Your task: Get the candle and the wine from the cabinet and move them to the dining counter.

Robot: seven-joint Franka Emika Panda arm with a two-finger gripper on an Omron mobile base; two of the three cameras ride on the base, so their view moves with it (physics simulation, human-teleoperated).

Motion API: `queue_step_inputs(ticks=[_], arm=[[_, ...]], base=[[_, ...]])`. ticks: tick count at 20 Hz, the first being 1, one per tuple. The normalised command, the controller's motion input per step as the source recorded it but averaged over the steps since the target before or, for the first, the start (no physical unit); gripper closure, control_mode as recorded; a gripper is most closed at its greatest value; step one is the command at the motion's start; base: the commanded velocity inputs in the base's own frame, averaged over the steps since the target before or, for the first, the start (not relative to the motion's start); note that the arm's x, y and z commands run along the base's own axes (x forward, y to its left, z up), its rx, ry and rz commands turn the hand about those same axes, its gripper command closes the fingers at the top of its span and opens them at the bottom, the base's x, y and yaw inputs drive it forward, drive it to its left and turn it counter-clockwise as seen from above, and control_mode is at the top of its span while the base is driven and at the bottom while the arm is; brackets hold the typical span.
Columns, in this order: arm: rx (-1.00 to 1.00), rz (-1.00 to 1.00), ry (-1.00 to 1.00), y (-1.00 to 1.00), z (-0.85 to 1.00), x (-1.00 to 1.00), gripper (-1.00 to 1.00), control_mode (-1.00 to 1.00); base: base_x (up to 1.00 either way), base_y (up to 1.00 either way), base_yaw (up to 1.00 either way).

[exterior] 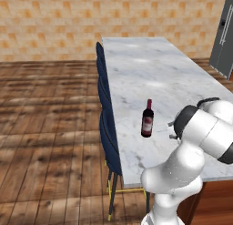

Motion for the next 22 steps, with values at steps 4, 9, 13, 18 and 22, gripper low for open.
queue_step_inputs(ticks=[4,9,13,18,22], arm=[[-0.02,-0.33,0.05,0.06,0.42,-0.38,-1.0,-1.0],[-0.06,-0.28,0.15,0.05,0.48,-0.3,-1.0,-1.0],[-0.03,-0.24,0.2,0.03,0.53,-0.28,-1.0,-1.0],[-0.06,-0.19,0.19,0.0,0.49,-0.34,-1.0,-1.0],[-0.06,-0.17,0.19,0.0,0.44,-0.38,-1.0,-1.0]], base=[[0.0,0.0,0.0],[0.0,0.0,0.0],[0.0,0.0,0.0],[0.0,0.0,0.0],[0.0,0.0,0.0]])
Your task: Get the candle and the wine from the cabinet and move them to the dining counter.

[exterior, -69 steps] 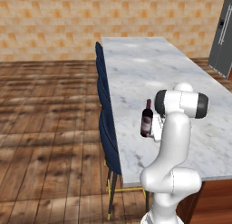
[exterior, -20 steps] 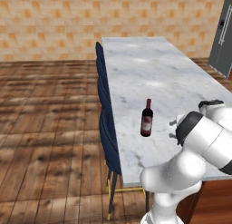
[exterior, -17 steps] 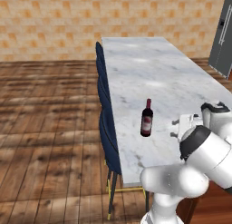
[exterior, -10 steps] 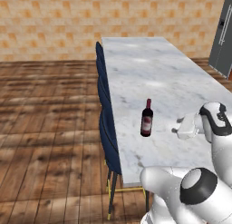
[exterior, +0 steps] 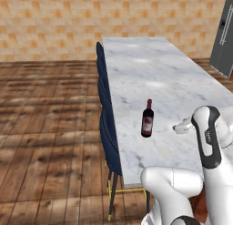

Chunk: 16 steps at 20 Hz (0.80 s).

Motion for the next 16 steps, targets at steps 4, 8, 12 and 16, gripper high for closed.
queue_step_inputs(ticks=[4,8,12,16], arm=[[-0.08,-0.19,0.11,0.0,0.35,-0.43,-1.0,-1.0],[-0.06,-0.22,0.07,0.0,0.33,-0.45,-1.0,-1.0],[0.0,-0.22,0.12,0.05,0.32,-0.44,-1.0,-1.0],[0.0,-0.15,0.04,0.15,0.3,-0.46,-1.0,-1.0]], base=[[0.0,0.0,0.0],[0.0,0.0,0.0],[0.0,0.0,0.0],[0.0,0.0,0.0]])
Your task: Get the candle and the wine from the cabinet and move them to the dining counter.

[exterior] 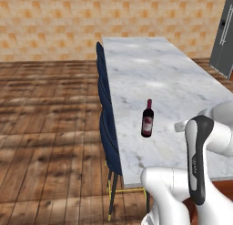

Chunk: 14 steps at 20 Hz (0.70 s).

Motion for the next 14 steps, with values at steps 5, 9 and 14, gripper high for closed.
queue_step_inputs(ticks=[5,9,14], arm=[[-0.01,-0.12,0.03,0.15,0.32,-0.35,-1.0,-1.0],[-0.01,-0.11,0.0,0.11,0.29,-0.42,-1.0,-1.0],[-0.01,-0.07,0.0,0.16,0.03,-0.46,-1.0,-1.0]], base=[[0.0,0.0,0.0],[0.0,0.0,0.0],[0.0,0.0,0.0]])
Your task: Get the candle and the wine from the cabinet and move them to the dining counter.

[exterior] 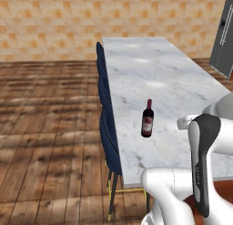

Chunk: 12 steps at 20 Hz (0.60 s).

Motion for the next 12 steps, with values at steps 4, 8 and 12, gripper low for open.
queue_step_inputs(ticks=[4,8,12], arm=[[0.0,-0.01,0.0,0.11,0.09,-0.3,-1.0,-1.0],[0.0,0.0,0.0,0.01,0.02,-0.13,-1.0,-1.0],[0.0,0.0,0.0,0.0,0.0,0.0,-1.0,-1.0]], base=[[0.0,0.0,0.0],[0.0,0.0,0.0],[0.0,0.0,0.0]])
